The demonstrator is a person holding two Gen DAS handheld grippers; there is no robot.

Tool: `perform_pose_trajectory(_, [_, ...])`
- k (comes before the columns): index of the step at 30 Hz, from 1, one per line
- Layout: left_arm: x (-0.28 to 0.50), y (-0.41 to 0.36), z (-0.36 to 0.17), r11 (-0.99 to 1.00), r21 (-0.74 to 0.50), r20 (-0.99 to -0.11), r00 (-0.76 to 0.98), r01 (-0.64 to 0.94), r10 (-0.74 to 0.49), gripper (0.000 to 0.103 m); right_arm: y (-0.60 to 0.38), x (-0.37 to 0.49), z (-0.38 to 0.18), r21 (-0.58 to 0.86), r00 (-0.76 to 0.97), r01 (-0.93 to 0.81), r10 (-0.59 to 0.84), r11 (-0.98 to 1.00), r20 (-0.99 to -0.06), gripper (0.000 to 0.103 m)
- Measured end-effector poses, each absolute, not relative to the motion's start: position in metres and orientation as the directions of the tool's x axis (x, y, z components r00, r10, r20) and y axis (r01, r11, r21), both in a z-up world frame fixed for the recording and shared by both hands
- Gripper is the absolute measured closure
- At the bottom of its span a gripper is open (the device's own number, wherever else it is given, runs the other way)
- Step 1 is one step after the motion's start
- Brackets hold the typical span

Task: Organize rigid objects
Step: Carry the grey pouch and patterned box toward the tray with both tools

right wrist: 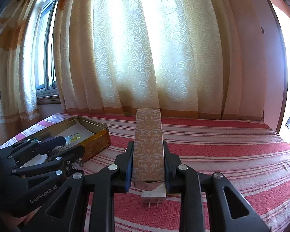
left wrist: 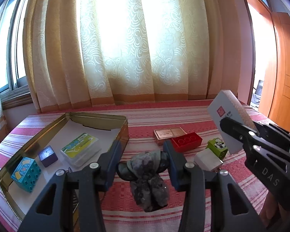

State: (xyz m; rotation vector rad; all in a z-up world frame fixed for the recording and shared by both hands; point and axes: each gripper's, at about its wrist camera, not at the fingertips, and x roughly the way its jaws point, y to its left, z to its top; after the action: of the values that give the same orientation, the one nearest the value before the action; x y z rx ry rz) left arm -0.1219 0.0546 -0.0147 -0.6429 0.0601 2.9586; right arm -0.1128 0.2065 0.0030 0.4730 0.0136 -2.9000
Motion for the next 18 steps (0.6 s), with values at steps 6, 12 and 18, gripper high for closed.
perform_pose_trajectory(6, [-0.118, 0.054, -0.014, -0.993, 0.021, -0.403, -0.91, -0.113, 0.095, 0.058, 0.205, -0.11, 0.003, 0.019, -0.929, 0.208, -0.203, -0.978, -0.31, 0.075])
perform_pose_trajectory(12, [-0.115, 0.051, -0.013, -0.994, 0.014, -0.395, -0.914, -0.11, 0.096, 0.058, 0.203, -0.106, 0.003, 0.014, -0.929, 0.216, -0.21, -0.976, -0.304, 0.075])
perform_pose_trajectory(18, [-0.113, 0.049, -0.012, -0.994, 0.011, -0.389, -0.916, -0.11, 0.098, 0.058, 0.2, -0.101, 0.003, 0.008, -0.929, 0.232, -0.224, -0.973, -0.295, 0.075])
